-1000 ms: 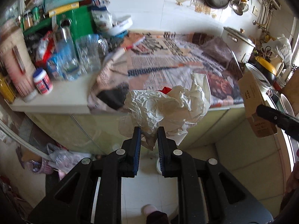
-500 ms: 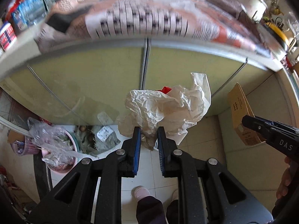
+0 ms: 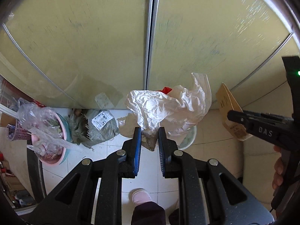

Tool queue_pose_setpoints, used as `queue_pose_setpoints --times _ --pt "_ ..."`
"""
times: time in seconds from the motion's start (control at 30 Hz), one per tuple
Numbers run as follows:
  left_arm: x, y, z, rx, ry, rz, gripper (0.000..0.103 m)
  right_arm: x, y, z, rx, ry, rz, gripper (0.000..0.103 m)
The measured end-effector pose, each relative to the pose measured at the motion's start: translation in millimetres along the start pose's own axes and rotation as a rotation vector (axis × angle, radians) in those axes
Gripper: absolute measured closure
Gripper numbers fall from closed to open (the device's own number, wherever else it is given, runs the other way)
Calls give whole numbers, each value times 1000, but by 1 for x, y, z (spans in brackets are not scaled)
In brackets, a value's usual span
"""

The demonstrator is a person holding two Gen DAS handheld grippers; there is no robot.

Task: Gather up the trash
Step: 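Carry the tissue and cardboard box down over the floor bin, then open the left tool over the bin while the right tool releases the cardboard box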

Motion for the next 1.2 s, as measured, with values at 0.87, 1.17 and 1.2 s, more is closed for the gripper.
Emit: queue_pose_setpoints --times 0.87,1.17,1.2 --pt "-26 3 -85 79 -30 -71 86 -28 -12 -34 -26 -14 3 41" --pt "-70 -4 -81 77 -32 -137 32 -46 -5 20 -94 39 -31 41" --pt "-73 -4 -75 79 -33 -139 32 -46 -3 27 -102 46 -30 41"
Point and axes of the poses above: each gripper's, at about its wrist camera, not at the fingertips, and z roughly against the way its jaws point, x to its left, y to its underside, the point moved 3 cm from there along -z, roughly the way its jaws point, and after that the axes turned 2 degrees about -y, right-handed, at the moved point
